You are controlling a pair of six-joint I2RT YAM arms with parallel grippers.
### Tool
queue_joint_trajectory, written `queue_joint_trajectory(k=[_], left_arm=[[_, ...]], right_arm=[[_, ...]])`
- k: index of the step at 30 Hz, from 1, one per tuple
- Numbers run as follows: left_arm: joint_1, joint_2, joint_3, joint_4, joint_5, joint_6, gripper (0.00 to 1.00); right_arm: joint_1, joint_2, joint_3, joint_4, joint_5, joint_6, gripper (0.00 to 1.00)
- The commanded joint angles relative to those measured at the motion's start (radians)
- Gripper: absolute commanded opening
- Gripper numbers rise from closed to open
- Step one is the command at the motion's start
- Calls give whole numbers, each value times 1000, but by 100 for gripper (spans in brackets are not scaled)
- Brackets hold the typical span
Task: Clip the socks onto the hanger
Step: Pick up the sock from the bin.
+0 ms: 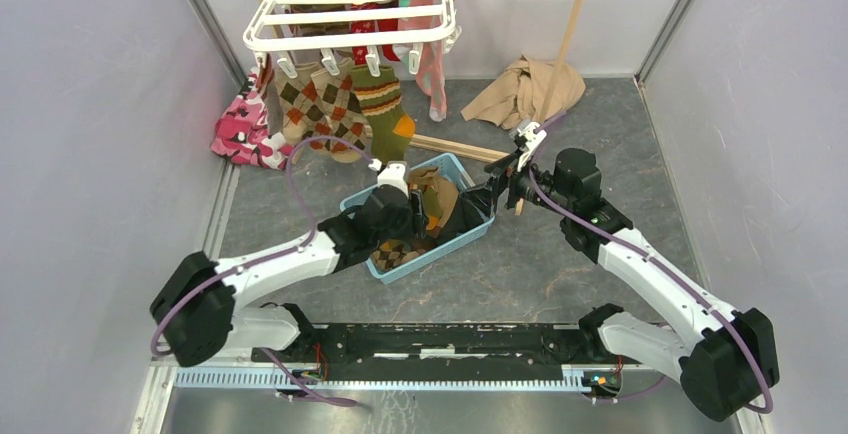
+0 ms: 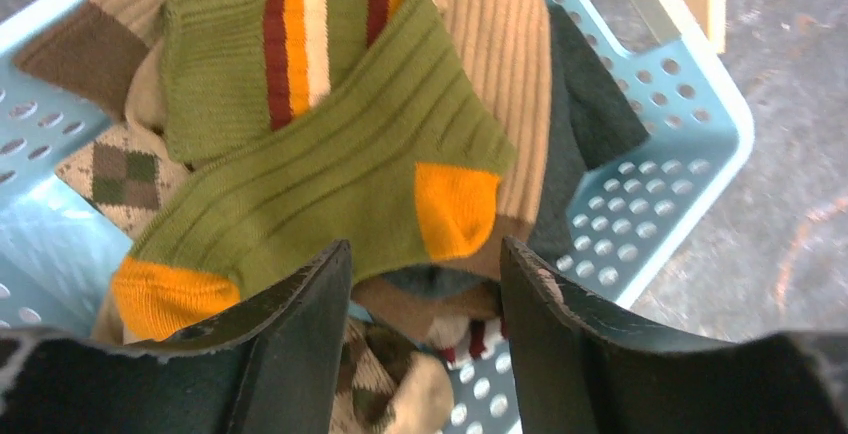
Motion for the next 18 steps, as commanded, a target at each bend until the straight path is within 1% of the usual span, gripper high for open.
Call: queue_joint_trajectory(k=[1, 4, 5, 6, 11, 14, 16, 17, 18], left_arm=[[-22, 111, 93, 9, -157, 3, 60], [-24, 178, 130, 14, -151, 9, 53], [-23, 197, 142, 16, -145, 12, 48], [-24, 208, 149, 19, -135, 15, 46], [-23, 238, 147, 45, -77, 38, 45], [-22, 259, 150, 47, -58, 46, 51], [-22, 278, 156, 42, -53, 44, 52], [-22, 288, 159, 40, -53, 44, 50], [-22, 295, 163, 34, -56, 43, 46]], right_arm=[[-4, 12, 1, 43, -17, -6, 98], [-6, 21, 4, 47, -20, -8, 98], [-5, 23, 4, 47, -21, -8, 98], [-5, 24, 5, 47, -21, -8, 98], [-5, 24, 2, 47, -22, -12, 98], [-5, 27, 1, 48, -21, -14, 98], [-4, 30, 1, 50, -23, -14, 98], [-5, 30, 2, 50, -24, -14, 98], [-5, 30, 2, 51, -24, -14, 98]])
